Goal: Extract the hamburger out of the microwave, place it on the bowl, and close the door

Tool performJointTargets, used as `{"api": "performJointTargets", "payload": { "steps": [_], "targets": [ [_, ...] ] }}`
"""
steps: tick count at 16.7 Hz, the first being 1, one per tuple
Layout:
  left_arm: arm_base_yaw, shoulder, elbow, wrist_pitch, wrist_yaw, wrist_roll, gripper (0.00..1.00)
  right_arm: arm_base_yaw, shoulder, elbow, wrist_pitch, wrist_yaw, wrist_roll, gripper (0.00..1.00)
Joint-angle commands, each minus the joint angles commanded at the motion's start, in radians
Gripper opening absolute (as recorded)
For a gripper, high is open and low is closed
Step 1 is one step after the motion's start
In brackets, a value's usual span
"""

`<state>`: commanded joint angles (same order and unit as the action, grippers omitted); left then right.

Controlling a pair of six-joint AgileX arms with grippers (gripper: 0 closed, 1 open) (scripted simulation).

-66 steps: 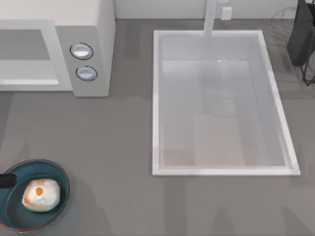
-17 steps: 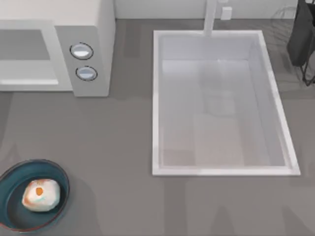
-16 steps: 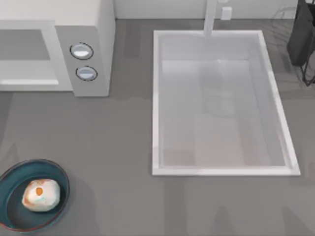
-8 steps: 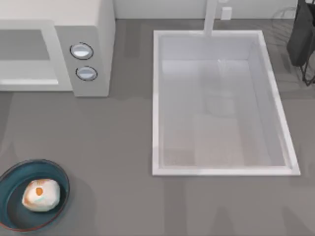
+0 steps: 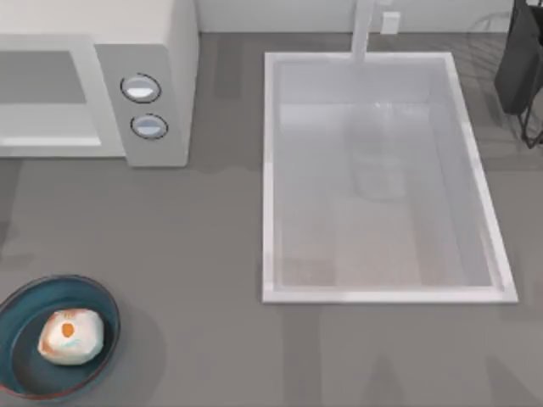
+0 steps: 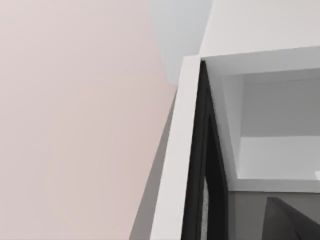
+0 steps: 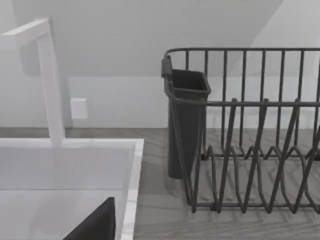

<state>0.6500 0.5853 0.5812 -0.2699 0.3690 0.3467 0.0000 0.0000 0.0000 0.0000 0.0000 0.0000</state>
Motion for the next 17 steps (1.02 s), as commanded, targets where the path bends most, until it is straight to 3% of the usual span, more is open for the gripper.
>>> {"api": "performJointTargets", "payload": {
  "steps": [8, 12, 17],
  "targets": [
    [0.282, 0.813, 0.600, -0.306, 0.156, 0.377, 0.00, 0.000, 0.000, 0.000, 0.000, 0.000, 0.000, 1.00],
    [0.360, 1.052, 0.732, -0.425, 0.250, 0.509, 0.00, 0.000, 0.000, 0.000, 0.000, 0.000, 0.000, 1.00],
    [0.389, 1.131, 0.760, -0.478, 0.298, 0.564, 0.00, 0.000, 0.000, 0.000, 0.000, 0.000, 0.000, 1.00]
  ]
}}
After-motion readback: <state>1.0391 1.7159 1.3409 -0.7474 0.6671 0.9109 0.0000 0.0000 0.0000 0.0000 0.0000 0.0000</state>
